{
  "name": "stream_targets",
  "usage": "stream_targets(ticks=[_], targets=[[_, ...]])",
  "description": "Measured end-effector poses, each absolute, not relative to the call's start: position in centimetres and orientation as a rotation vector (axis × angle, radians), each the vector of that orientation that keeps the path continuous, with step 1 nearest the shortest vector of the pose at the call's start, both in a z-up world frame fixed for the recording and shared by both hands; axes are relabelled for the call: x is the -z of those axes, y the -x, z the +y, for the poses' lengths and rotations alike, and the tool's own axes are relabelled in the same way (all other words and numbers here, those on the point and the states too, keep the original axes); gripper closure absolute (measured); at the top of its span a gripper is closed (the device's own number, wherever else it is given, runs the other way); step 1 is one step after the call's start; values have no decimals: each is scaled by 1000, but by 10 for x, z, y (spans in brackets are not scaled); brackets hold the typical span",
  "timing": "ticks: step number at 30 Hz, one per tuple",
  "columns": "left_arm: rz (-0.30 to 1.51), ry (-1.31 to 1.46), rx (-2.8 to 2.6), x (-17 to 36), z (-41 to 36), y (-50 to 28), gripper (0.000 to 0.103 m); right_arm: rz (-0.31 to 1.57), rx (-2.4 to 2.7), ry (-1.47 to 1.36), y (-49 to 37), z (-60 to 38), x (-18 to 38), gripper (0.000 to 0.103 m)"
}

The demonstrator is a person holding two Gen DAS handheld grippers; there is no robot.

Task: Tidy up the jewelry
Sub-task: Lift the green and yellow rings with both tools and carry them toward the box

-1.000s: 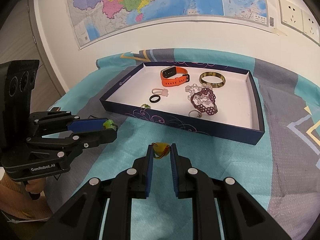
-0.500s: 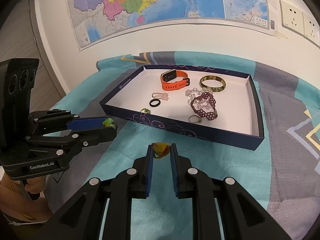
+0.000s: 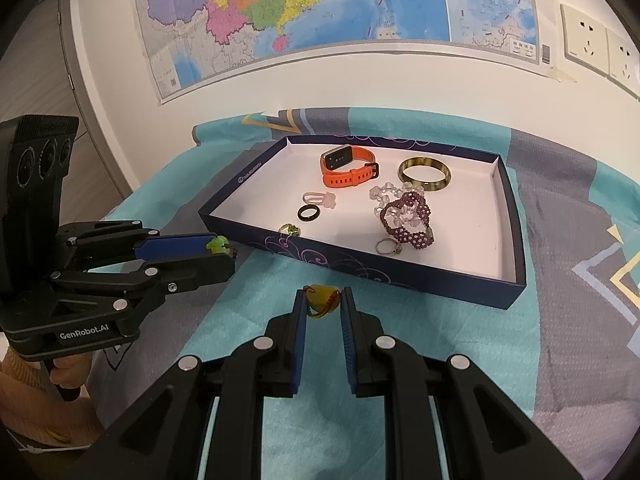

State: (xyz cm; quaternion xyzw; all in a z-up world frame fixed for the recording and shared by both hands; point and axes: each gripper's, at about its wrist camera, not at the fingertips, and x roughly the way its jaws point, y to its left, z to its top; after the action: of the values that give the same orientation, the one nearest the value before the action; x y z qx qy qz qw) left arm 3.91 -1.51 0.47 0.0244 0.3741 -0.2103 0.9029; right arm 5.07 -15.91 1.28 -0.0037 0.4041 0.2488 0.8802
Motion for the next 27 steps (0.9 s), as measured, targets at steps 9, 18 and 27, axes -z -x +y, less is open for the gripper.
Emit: stream_targets(ticks=[9,18,27], targets=[[769,-46,429,-9,-15,-42,77,835,-515,10,-53,-161,-14,88],[759,-43,418,-12,-12,-46,77,826,-513,15,-56,-161,-17,88],[748,-43,415,-16,-10,-47,77,815,-508,19,-60,-160,-20,88]])
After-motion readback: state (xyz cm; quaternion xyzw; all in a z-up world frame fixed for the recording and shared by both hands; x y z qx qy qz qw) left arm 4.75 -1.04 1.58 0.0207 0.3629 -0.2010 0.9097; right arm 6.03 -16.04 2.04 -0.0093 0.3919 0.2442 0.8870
